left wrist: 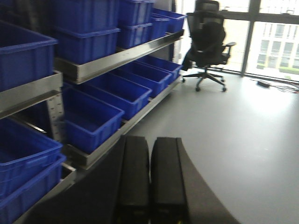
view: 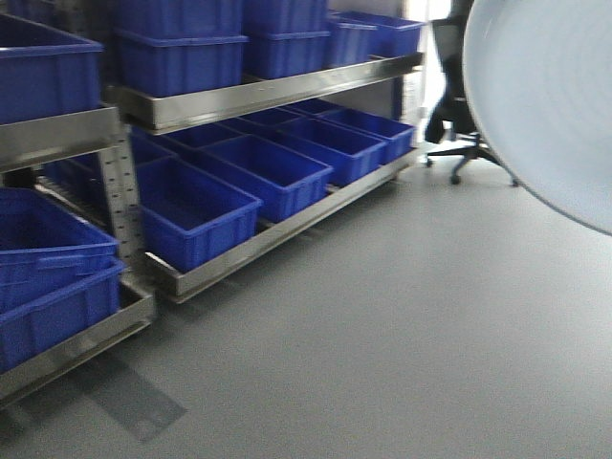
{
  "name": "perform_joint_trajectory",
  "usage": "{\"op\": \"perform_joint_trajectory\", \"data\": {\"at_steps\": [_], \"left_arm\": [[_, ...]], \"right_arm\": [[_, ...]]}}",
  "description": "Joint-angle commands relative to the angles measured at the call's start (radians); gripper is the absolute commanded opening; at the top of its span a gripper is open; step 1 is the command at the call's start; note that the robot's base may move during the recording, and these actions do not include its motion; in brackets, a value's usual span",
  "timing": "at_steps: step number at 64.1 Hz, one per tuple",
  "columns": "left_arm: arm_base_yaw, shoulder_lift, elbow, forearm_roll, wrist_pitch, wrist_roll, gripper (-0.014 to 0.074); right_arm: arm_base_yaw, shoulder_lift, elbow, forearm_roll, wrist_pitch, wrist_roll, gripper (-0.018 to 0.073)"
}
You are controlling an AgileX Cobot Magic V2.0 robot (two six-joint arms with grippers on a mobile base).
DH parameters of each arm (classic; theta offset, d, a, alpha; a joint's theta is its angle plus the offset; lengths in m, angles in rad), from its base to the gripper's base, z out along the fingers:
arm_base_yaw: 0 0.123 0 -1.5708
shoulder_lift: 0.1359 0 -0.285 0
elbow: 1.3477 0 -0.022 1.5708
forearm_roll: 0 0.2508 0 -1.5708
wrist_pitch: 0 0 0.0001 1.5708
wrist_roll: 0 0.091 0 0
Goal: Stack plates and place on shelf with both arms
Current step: 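Drive the base up to the shelf rack of blue bins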
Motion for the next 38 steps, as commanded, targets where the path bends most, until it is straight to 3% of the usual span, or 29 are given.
{"op": "perform_joint_trajectory", "data": {"at_steps": [1, 38], "left_arm": [[-0.007, 0.006, -0.035, -0.01, -0.087, -0.01, 0.0083], [-0.007, 0.006, -0.035, -0.01, -0.087, -0.01, 0.0083]], "right_arm": [[-0.003, 0.003, -0.032, -0.003, -0.102, 0.0, 0.0048], [-0.003, 0.003, -0.032, -0.003, -0.102, 0.0, 0.0048]]}}
